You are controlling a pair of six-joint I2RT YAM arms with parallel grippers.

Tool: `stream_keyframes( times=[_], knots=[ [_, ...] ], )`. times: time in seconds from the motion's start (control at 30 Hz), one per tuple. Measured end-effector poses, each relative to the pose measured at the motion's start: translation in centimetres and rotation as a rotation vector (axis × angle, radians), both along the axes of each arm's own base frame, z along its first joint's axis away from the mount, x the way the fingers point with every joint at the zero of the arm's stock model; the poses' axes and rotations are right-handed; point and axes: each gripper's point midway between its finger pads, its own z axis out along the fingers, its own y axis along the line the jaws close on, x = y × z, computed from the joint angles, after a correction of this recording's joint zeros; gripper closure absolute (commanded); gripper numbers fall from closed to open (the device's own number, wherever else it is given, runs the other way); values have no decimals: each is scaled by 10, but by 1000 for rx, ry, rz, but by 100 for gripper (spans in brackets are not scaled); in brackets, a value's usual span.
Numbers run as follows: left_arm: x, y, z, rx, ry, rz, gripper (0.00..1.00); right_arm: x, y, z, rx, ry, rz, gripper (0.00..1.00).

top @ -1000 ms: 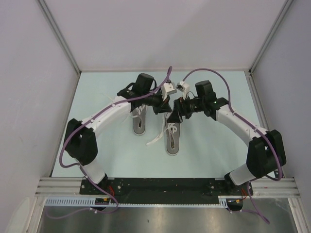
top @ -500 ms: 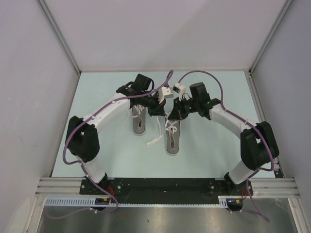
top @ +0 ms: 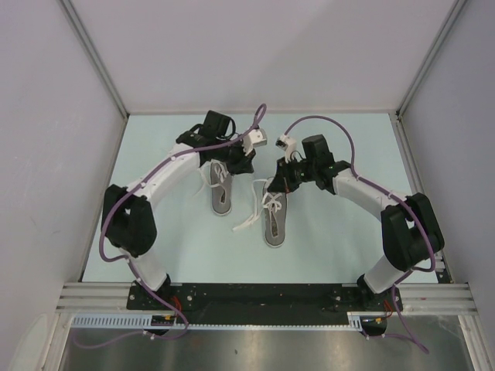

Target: Tie the shoes

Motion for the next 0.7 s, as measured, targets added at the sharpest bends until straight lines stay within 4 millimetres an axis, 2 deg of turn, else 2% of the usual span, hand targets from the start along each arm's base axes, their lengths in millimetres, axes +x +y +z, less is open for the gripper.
stream_keyframes(
  times=[0.07, 0.1, 0.13, 0.17, 0.23, 0.33, 0.37, 0.47, 0.57, 0.63, 0.7],
  knots=[
    [14, 5, 2, 7, -47, 41, 86, 0, 0, 0, 3, 4, -3, 100],
    [21, 6, 5, 7, -77, 59, 84, 1, 1, 1, 6, 3, -5, 100],
    [26, 7, 7, 7, -101, 72, 79, 2, 1, 2, 10, 0, -7, 100],
    [28, 7, 9, 6, -118, 79, 68, 2, 2, 3, 14, -2, -9, 100],
    [27, 7, 12, -4, -127, 76, 61, 3, 3, 4, 19, -5, -12, 100],
    [11, 11, 5, -17, -104, 67, 52, 4, 3, 4, 25, -1, -23, 100],
    [3, 15, 0, -16, -89, 68, 44, 5, 3, 4, 25, 1, -29, 100],
    [-27, 28, -26, -10, -28, 81, 36, 7, 2, 4, 30, 11, -48, 100],
    [-49, 37, -51, -4, 51, 116, 33, 10, 1, 5, 41, 13, -61, 100],
    [-52, 36, -59, -9, 95, 150, 32, 11, 1, 6, 46, 15, -67, 100],
    [-45, 31, -61, -30, 110, 184, 33, 13, 0, 6, 49, 16, -71, 100]
  ],
)
